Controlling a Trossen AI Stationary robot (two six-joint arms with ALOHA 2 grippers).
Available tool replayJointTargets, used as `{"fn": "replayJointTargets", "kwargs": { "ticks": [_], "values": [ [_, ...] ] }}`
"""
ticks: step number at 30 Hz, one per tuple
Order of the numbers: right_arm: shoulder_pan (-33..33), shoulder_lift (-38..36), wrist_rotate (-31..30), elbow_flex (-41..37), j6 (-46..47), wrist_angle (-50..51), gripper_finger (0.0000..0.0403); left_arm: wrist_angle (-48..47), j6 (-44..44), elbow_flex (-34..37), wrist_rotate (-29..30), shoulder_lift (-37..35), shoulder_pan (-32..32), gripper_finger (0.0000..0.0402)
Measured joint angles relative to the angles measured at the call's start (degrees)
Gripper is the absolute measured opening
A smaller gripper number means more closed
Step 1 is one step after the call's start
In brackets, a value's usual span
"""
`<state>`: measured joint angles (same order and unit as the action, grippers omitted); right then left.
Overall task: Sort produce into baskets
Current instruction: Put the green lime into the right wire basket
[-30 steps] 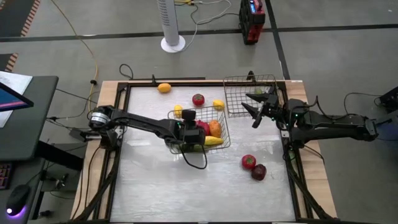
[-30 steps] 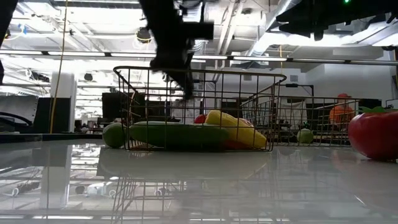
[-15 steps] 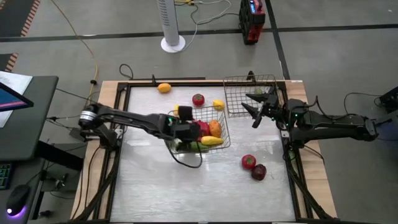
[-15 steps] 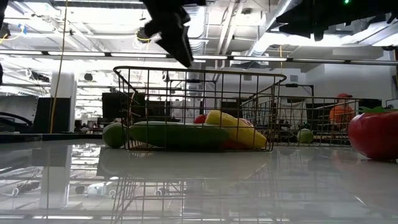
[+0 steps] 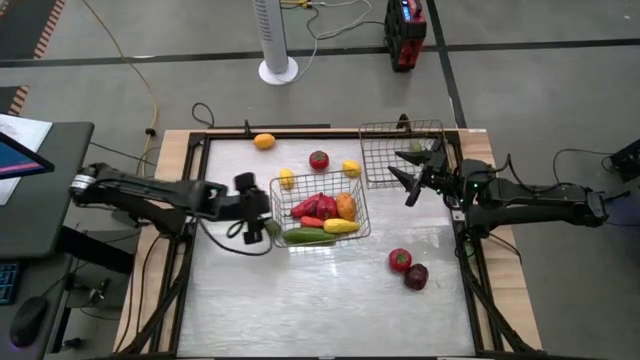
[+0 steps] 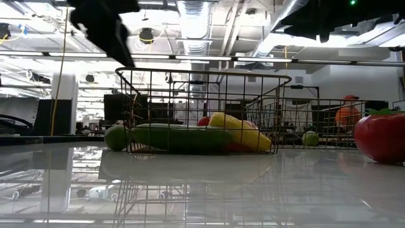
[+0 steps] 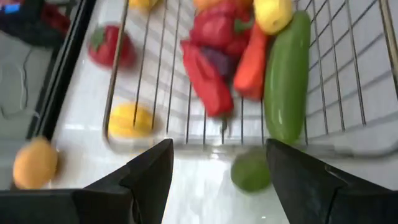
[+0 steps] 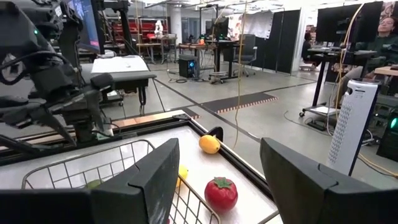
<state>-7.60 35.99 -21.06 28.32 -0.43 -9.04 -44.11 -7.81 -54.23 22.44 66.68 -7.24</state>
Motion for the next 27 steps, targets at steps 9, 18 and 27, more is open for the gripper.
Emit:
{"fn": "replayJointTargets", "kwargs": {
  "ticks": [9, 18, 27],
  "values": [
    [-0.02, -0.02, -0.04, 0.00, -2.70, -5.89, 0.0253, -1.34, -14.03, 7.79, 4.39, -8.95, -4.88, 0.0240],
    [-1.95, 0.00, 0.00, 0.00, -7.57, -9.18, 0.0253, 13.30, -13.15, 19.58, -1.71, -3.92, -5.07, 0.0240],
    [-5.79, 0.00, 0.83, 0.00, -7.58, -9.50, 0.0253, 20.72, -10.91, 19.93, 1.27, 3.04, -5.08, 0.0251]
  ]
}}
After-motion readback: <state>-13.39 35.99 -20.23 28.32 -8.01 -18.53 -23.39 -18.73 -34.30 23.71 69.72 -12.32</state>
